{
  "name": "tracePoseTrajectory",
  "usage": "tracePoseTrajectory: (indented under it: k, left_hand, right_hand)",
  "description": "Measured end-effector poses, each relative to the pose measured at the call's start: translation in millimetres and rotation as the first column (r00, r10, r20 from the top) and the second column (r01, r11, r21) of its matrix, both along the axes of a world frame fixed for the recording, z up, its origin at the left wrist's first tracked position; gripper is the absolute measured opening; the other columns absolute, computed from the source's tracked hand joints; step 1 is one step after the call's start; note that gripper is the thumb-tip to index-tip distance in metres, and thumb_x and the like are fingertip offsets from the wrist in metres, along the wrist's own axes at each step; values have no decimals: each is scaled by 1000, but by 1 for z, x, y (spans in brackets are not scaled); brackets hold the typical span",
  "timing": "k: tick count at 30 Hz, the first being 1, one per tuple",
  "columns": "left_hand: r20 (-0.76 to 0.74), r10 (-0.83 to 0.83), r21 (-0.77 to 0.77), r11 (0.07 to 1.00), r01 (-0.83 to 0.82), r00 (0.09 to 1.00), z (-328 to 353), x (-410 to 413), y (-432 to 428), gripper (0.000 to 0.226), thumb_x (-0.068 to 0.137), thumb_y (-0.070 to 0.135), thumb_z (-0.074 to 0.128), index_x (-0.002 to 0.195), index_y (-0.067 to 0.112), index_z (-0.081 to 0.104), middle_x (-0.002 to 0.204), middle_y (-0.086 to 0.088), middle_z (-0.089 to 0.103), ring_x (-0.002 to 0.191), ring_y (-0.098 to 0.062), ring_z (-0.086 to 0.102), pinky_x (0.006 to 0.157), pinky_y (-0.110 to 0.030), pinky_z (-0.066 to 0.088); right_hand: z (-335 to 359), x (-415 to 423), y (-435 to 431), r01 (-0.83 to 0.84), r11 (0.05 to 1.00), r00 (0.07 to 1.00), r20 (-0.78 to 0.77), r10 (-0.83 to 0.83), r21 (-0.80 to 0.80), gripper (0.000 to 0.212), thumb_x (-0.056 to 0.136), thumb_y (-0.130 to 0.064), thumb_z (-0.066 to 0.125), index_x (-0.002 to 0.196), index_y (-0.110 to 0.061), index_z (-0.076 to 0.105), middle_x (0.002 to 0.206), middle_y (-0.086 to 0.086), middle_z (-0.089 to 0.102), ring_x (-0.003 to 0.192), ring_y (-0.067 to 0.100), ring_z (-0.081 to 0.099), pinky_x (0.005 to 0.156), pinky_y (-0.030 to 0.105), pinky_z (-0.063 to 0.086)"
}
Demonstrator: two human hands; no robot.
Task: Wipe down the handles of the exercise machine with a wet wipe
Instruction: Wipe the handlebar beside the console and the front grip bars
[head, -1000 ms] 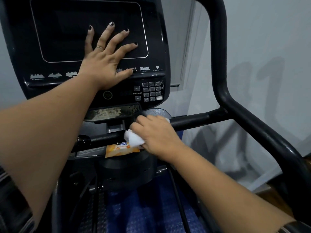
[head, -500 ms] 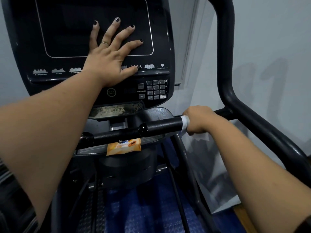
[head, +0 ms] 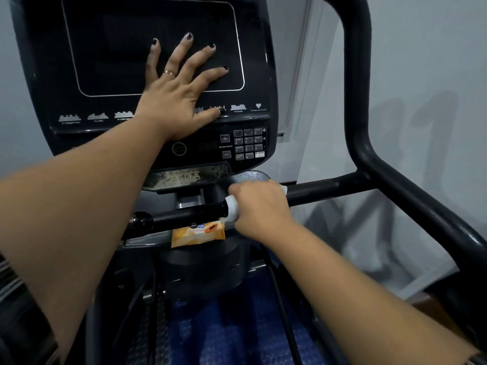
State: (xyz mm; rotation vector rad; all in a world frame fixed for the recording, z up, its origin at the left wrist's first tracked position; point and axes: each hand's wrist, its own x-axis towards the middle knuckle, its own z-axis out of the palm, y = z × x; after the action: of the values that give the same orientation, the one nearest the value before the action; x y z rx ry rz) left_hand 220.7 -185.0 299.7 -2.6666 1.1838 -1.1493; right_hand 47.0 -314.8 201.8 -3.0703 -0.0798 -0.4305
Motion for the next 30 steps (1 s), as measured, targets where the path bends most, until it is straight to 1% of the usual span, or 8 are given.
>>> tracePoseTrajectory:
  k: [3,6,14,18,20,23,27,30]
  left_hand:
    - [5,-5,-3,1000,5,1000,-1,-1,0,68,88,67,34,149,39,25,163,7,9,151,-23,-8,116,-63,-4]
    - [7,1,5,1000,-1,1000,-1,0,0,69,88,67,34,150,39,24,163,7,9,151,-23,-8,116,-62,-4]
    - [2,-5,1,1000,5,1000,-1,1,0,69,88,67,35,150,40,23,163,7,8,151,-22,-9,116,-62,-3]
    - [6,-7,4,1000,7,1000,-1,1,0,69,88,67,35,150,40,23,163,7,7,151,-23,-9,116,-63,-4]
    - [9,-2,4,1000,2,1000,-1,3,-1,69,88,67,35,150,40,22,163,7,7,151,-23,-10,116,-63,-4]
    - [17,-3,-1,1000,3,1000,-1,3,0,69,88,67,35,149,40,22,163,7,7,151,-23,-9,116,-62,-4]
    - [19,4,3,1000,-4,1000,-2,2,-1,69,88,67,35,150,40,22,163,7,7,151,-23,-9,116,-62,-4]
    - [15,1,6,1000,-2,1000,-1,1,0,69,88,67,35,150,40,22,163,8,7,151,-22,-9,116,-62,-4]
  right_hand:
    - [-23,-5,-13,-48,996,949,306,70,-81,37,49,0,66,79,-18,54,74,-1,57,68,26,57,63,32,34]
    - [-36,-4,-35,20,992,895,444,37,-123,37,45,1,63,77,-15,56,69,2,54,62,28,52,59,33,28]
    - [-42,-12,-119,256,965,926,301,-229,-53,37,48,1,71,72,-15,50,66,0,54,62,27,51,61,30,31]
    - [-24,-10,-105,320,944,943,125,-308,-82,20,62,-13,64,76,-22,53,66,-6,51,72,24,56,66,32,37]
    - [-12,-10,-95,280,959,960,23,-279,-54,15,67,-22,61,82,-25,59,69,-6,56,79,27,60,67,31,38]
    - [0,-12,-63,182,982,983,17,-181,-51,19,69,-30,62,85,-24,55,82,-3,67,86,28,63,64,29,30]
    - [0,-5,-1,-14,999,999,39,15,-37,25,70,-24,66,82,-28,44,89,-3,65,88,26,62,67,31,26]
    - [-9,3,20,-128,987,981,132,140,-100,36,56,-14,75,85,-22,57,78,-3,62,72,26,62,64,31,30]
